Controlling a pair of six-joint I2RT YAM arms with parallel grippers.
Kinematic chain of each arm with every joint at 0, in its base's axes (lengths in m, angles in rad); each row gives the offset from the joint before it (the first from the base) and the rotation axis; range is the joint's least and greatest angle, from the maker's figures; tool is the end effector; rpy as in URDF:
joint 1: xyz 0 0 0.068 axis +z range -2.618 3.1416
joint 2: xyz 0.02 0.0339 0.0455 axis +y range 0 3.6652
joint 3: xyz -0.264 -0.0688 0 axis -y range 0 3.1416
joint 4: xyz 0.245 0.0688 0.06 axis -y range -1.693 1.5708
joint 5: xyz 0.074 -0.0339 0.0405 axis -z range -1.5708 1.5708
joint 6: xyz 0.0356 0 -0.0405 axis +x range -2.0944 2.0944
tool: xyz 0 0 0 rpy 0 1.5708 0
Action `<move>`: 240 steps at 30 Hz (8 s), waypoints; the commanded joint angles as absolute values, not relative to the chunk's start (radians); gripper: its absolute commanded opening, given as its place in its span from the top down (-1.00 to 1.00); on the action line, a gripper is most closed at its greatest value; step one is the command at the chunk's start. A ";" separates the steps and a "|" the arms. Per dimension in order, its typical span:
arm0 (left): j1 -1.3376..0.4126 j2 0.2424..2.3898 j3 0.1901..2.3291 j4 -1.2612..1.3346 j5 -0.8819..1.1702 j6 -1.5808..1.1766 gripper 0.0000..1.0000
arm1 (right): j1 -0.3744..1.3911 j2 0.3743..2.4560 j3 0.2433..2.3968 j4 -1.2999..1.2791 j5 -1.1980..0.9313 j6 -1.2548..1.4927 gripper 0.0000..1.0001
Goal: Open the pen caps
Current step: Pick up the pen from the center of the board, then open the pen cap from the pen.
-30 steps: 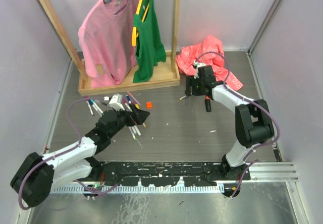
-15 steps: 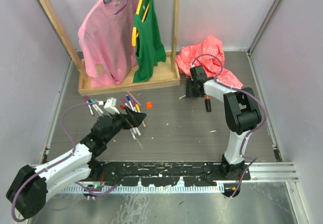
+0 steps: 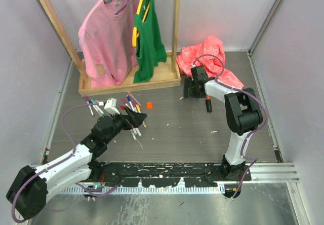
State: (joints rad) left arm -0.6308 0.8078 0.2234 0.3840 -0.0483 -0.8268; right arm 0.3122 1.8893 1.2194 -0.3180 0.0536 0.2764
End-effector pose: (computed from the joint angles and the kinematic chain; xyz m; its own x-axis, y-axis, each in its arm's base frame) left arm 0.1483 -0.1062 0.1974 -0.5142 -0.5345 -0.6708 0.2548 0.6515 -0.7145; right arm 0.3739 0.1187 0.1677 -0.8404 0.0151 -0.5418 -0.0513 0.9929 0.1072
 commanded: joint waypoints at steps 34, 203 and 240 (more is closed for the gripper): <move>-0.630 0.865 0.215 0.460 -0.031 -0.874 -0.98 | 0.311 1.868 1.218 -0.284 0.078 0.254 0.33; -0.938 1.494 0.550 1.391 -0.249 -0.838 1.00 | 0.336 1.386 1.095 -0.609 -1.089 -0.443 0.65; -0.715 0.728 0.351 0.616 -0.268 -0.741 1.00 | 0.327 1.322 1.030 -0.492 -0.234 -0.465 0.86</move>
State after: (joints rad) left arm -0.7177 0.7486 0.4072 0.7444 -0.3374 -0.6952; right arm 0.3614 1.3731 1.0668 -0.5880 -0.5159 -0.4828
